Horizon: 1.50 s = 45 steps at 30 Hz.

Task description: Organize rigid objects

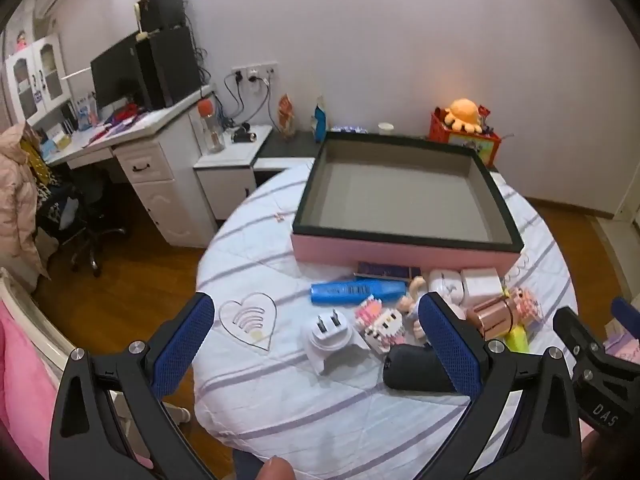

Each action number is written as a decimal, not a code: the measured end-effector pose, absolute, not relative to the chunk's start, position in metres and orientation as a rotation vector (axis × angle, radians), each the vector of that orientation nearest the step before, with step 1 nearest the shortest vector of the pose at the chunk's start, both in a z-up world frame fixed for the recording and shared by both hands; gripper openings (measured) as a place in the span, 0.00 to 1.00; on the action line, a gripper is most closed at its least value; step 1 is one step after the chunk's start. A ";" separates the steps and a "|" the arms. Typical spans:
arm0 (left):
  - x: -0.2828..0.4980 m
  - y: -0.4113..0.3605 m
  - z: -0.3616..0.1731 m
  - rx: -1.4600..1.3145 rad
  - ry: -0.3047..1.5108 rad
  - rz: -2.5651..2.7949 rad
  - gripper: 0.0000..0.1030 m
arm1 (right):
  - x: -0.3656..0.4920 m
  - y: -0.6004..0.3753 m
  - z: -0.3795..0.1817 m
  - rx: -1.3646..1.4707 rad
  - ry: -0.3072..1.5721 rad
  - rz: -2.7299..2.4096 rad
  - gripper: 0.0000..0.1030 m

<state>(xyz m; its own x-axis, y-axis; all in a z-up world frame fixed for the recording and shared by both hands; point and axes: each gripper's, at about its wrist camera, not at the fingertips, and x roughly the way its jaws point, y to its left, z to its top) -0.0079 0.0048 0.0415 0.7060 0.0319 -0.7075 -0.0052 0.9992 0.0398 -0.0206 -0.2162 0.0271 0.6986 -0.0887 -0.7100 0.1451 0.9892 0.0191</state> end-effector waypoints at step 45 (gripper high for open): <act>-0.027 0.021 0.051 -0.006 0.788 0.027 1.00 | -0.034 -0.200 0.037 0.052 0.771 -0.082 1.00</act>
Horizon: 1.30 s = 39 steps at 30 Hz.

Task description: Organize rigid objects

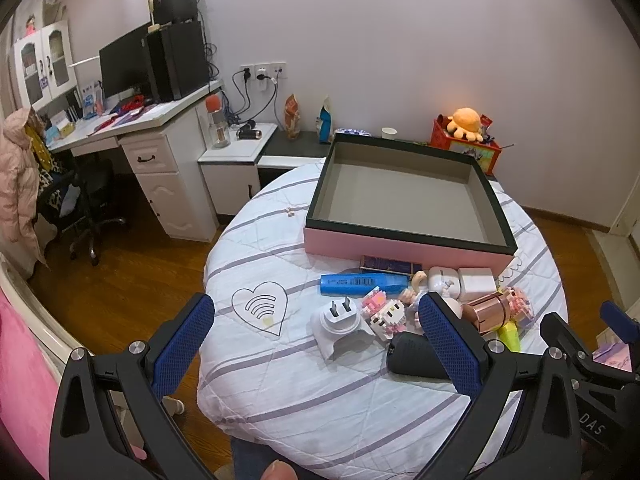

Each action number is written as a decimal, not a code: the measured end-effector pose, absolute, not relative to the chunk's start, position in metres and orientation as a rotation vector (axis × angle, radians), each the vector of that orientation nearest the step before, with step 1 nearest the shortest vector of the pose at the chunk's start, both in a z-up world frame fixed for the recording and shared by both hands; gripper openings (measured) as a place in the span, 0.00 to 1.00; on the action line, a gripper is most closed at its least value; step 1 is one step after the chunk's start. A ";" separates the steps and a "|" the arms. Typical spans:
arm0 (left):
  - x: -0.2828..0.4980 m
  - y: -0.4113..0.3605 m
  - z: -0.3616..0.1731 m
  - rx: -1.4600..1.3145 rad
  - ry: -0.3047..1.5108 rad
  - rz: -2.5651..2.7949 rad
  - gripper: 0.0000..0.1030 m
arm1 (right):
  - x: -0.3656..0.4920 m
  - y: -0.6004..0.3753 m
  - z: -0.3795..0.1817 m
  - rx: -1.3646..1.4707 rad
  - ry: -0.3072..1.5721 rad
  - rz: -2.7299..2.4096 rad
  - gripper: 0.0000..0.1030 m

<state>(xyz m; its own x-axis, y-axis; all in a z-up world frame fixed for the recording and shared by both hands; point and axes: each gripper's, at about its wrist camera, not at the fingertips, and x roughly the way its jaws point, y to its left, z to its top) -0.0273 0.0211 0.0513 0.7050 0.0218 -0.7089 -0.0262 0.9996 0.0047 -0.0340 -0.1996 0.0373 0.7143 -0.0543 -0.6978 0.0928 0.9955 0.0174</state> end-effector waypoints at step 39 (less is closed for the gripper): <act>-0.073 0.017 0.055 0.021 0.716 -0.005 1.00 | -0.070 -0.203 0.038 0.036 0.777 -0.057 1.00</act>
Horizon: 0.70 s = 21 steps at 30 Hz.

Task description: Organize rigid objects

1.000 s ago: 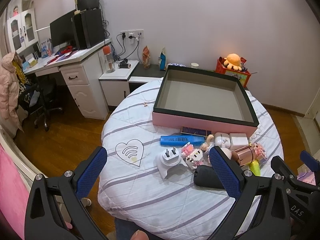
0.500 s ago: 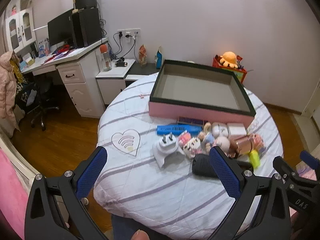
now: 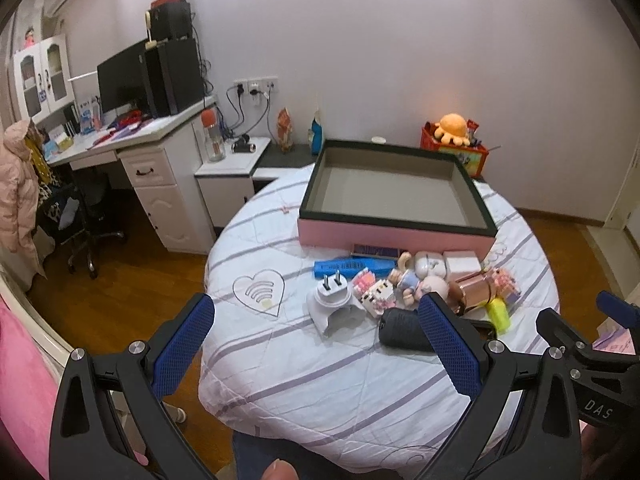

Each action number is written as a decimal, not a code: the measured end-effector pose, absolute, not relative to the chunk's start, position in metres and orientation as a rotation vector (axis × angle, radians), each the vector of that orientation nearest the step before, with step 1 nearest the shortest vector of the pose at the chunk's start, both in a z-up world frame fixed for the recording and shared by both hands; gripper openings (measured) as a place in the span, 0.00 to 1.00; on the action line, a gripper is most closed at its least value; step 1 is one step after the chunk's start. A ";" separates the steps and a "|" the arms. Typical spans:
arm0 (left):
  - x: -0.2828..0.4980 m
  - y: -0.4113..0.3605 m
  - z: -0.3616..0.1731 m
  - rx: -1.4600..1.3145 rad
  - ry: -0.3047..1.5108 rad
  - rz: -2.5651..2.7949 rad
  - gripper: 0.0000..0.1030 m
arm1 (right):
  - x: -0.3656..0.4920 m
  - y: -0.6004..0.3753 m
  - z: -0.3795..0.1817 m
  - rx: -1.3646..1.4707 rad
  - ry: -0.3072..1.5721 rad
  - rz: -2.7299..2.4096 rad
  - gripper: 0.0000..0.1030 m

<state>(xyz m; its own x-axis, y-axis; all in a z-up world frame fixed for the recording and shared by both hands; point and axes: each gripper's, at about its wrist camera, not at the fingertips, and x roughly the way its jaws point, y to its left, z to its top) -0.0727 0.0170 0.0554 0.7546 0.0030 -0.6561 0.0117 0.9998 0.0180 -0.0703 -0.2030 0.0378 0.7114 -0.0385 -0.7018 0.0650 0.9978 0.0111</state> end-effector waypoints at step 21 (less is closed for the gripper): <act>-0.080 0.014 0.056 0.024 0.684 -0.019 1.00 | -0.077 -0.215 0.034 0.058 0.771 -0.080 1.00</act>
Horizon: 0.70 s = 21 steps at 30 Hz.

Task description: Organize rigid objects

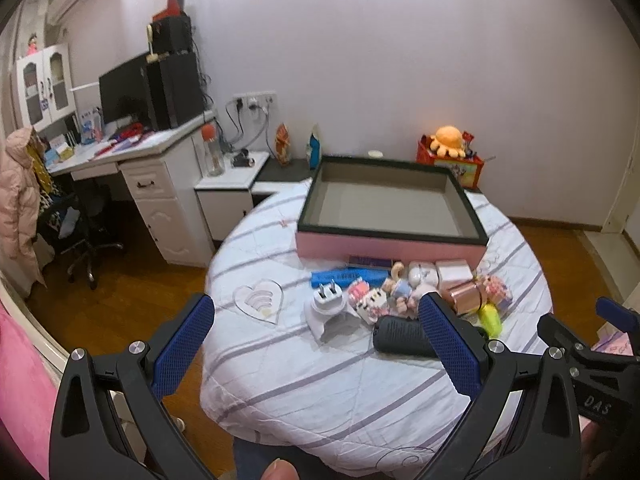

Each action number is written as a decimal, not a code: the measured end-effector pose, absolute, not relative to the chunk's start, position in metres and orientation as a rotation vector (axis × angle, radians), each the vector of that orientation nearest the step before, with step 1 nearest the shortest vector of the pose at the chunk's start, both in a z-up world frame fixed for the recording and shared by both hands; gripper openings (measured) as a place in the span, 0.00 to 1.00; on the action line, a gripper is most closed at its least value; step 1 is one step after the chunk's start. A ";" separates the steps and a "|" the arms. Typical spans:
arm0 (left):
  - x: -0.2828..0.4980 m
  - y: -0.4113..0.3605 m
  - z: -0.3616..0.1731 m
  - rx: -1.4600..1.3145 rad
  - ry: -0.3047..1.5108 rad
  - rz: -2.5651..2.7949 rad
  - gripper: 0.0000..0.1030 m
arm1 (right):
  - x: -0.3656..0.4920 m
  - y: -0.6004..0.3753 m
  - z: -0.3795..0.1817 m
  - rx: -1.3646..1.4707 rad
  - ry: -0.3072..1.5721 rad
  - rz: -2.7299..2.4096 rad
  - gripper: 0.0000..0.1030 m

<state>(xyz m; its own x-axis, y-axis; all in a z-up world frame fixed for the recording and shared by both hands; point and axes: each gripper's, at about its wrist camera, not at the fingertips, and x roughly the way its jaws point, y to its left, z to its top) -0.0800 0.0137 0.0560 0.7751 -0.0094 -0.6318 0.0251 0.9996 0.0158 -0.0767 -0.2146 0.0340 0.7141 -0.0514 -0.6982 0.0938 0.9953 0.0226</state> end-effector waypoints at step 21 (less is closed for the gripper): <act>0.013 0.015 -0.033 0.048 0.856 0.001 1.00 | 0.028 -0.209 -0.047 0.021 0.935 0.036 0.89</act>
<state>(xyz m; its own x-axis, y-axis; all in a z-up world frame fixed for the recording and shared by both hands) 0.0132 0.0149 -0.0330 0.6552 0.0204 -0.7552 0.0182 0.9989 0.0428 0.0280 -0.2091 -0.0470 0.5937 0.0402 -0.8037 -0.0222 0.9992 0.0336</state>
